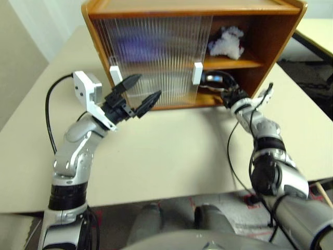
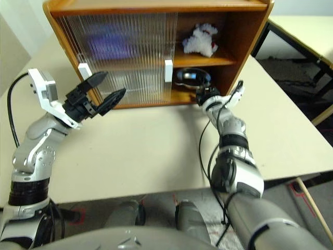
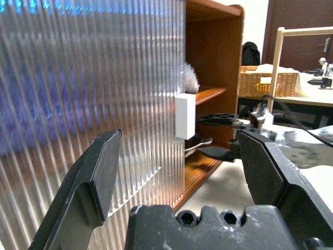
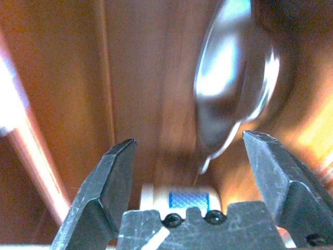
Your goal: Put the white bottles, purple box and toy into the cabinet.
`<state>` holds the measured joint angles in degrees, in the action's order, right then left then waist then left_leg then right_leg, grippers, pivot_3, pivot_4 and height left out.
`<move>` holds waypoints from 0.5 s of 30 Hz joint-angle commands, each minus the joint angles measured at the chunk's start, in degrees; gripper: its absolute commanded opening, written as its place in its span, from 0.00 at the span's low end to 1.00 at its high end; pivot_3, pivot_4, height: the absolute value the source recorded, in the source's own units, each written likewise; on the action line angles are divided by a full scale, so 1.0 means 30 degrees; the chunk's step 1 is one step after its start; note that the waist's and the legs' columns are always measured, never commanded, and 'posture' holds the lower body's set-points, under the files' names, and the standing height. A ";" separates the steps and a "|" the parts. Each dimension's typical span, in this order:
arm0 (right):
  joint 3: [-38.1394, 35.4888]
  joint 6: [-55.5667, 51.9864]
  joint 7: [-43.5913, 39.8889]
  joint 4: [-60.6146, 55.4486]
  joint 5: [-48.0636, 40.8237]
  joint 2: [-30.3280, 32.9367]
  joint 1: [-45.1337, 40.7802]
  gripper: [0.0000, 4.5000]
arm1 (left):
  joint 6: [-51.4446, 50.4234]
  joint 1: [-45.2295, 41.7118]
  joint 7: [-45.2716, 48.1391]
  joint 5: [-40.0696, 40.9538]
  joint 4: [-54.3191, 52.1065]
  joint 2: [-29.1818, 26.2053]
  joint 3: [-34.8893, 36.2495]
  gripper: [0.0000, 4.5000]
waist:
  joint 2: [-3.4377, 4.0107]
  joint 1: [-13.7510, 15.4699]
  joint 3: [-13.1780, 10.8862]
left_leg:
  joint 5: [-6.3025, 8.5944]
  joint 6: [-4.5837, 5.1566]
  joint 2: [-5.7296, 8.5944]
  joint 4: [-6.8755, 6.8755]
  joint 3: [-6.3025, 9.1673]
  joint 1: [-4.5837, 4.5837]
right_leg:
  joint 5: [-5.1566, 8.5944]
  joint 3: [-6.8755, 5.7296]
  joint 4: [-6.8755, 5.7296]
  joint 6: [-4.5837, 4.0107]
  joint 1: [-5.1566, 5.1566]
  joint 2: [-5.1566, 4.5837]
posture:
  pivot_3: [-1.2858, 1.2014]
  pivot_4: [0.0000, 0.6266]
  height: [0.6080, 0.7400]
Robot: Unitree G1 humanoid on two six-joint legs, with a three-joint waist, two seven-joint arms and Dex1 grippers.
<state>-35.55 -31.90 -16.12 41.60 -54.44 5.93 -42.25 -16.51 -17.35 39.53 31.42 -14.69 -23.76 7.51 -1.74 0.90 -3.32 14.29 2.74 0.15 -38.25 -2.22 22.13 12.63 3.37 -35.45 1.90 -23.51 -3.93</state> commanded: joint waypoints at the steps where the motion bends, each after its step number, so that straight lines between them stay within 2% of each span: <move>1: 0.3400 -0.2458 -0.0535 -0.5394 0.1102 -0.0612 0.2873 0.99 | 0.0203 -0.0209 0.0317 -0.0107 0.0301 0.0113 -0.0415 1.00 | 0.0019 -0.0030 0.0051 | 0.0000 0.0000 -0.0001 0.0003 -0.0001 0.0009 | 0.0000 0.0001 0.0004 0.0000 -0.0011 0.0001 | 0.55 0.01 1.00; 4: 0.7288 -0.2204 -0.1984 -0.9828 0.3176 -0.0348 0.5477 0.99 | 0.0256 -0.0326 0.0419 -0.0137 0.0461 0.0174 -0.0490 1.00 | 0.0096 -0.0181 0.0110 | 0.0003 -0.0004 0.0001 0.0001 -0.0015 0.0009 | 0.0006 0.0014 0.0005 0.0005 -0.0029 0.0003 | 0.55 0.01 1.00; 7: 1.0576 -0.0201 -0.3644 -1.2559 0.6072 0.0759 0.7071 0.99 | 0.0314 -0.0367 0.0482 -0.0140 0.0561 0.0157 -0.0480 1.00 | 0.0105 -0.0351 0.0120 | 0.0011 -0.0019 0.0004 -0.0014 -0.0020 -0.0009 | 0.0010 0.0014 -0.0022 0.0007 -0.0032 0.0013 | 0.55 0.01 1.00; 8: 1.1510 0.0597 -0.4104 -1.3165 0.7070 0.1140 0.7399 0.95 | 0.0336 -0.0374 0.0502 -0.0144 0.0592 0.0149 -0.0481 1.00 | 0.0105 -0.0400 0.0127 | 0.0012 -0.0022 0.0007 -0.0029 -0.0020 -0.0012 | 0.0010 0.0012 -0.0029 0.0008 -0.0032 0.0014 | 0.55 0.01 1.00; 11: 1.3497 0.3302 -0.4665 -1.4045 0.9808 0.1763 0.7560 0.79 | 0.0431 -0.0410 0.0577 -0.0164 0.0716 0.0137 -0.0508 1.00 | 0.0098 -0.0468 0.0130 | 0.0016 -0.0028 0.0006 -0.0116 -0.0018 -0.0017 | 0.0084 0.0009 -0.0034 0.0074 -0.0010 0.0031 | 0.55 0.00 1.00; 15: 1.5160 0.6674 -0.4200 -1.3339 1.3183 0.1633 0.6409 0.43 | 0.0549 -0.0465 0.0650 -0.0190 0.0850 0.0153 -0.0524 1.00 | 0.0059 -0.0524 0.0154 | 0.0037 -0.0065 0.0001 -0.0221 -0.0029 -0.0032 | 0.0082 0.0014 -0.0086 0.0082 0.0012 0.0033 | 0.55 0.00 1.00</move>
<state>8.09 -16.61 -29.43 0.64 -19.12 11.05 -21.02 -15.32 -18.19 41.12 31.31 -12.65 -23.27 6.30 -1.57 -0.67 -2.86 14.41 2.52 0.15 -38.93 -2.30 21.99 12.85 3.41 -35.71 2.15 -23.45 -3.84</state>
